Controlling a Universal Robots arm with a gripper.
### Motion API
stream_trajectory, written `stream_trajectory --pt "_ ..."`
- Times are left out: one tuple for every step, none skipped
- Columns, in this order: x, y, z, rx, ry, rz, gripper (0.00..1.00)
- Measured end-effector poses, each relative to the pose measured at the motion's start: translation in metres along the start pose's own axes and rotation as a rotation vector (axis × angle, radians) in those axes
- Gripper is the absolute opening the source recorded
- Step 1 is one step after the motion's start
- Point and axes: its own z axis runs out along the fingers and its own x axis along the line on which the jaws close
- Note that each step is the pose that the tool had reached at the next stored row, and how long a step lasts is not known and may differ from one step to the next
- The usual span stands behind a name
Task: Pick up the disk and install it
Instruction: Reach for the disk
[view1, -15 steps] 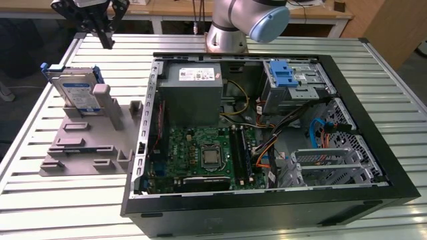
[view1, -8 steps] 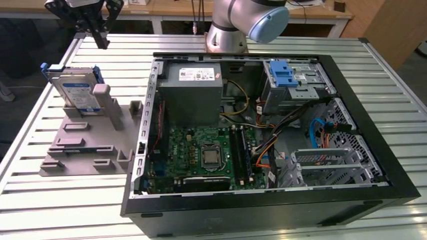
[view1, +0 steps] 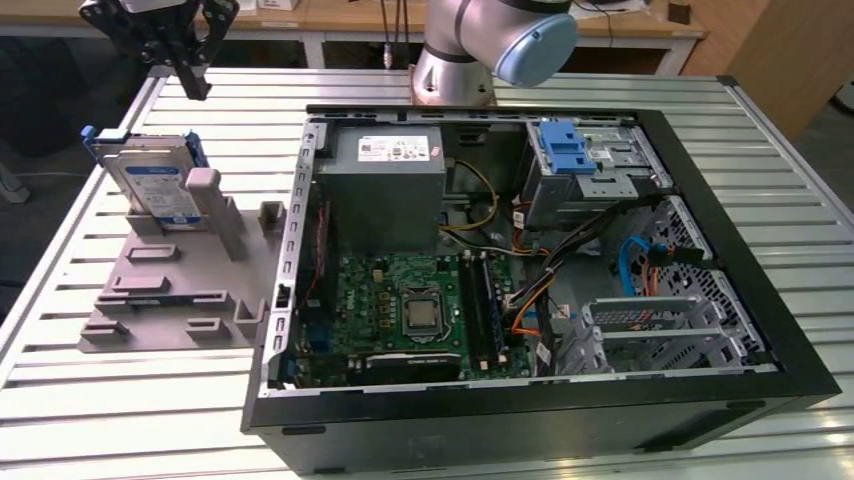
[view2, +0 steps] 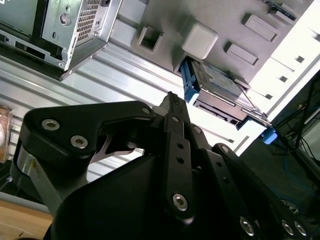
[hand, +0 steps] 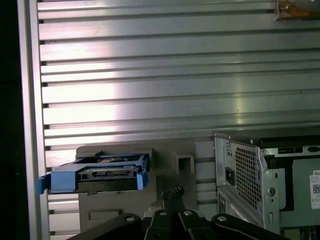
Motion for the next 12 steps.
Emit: stream_trajectory --pt "0.0022 -0.0002 0.0000 0.0000 0.0003 0.000 0.11" --pt "0.0046 -0.0003 0.0000 0.0001 0.0004 0.000 0.11" --pt "0.0069 -0.0005 0.0000 0.0000 0.0003 0.000 0.11" --pt "0.0094 -0.0007 0.0000 0.0000 0.0003 0.000 0.11" --pt "0.0111 -0.0009 0.0001 0.0000 0.0005 0.000 0.11" --pt "0.0127 -0.0010 0.0001 0.0000 0.0005 0.000 0.11" --pt "0.0141 -0.0011 0.0001 0.0001 0.0007 0.000 0.11" --pt "0.0154 -0.0012 0.0001 0.0001 0.0007 0.000 0.11" --pt "0.0169 -0.0013 0.0002 0.0001 0.0007 0.000 0.11" --pt "0.0186 -0.0014 0.0001 0.0000 0.0008 0.000 0.11" --pt "0.0205 -0.0016 0.0002 0.0000 0.0007 0.000 0.11" --pt "0.0223 -0.0017 0.0001 0.0000 0.0007 0.000 0.11"
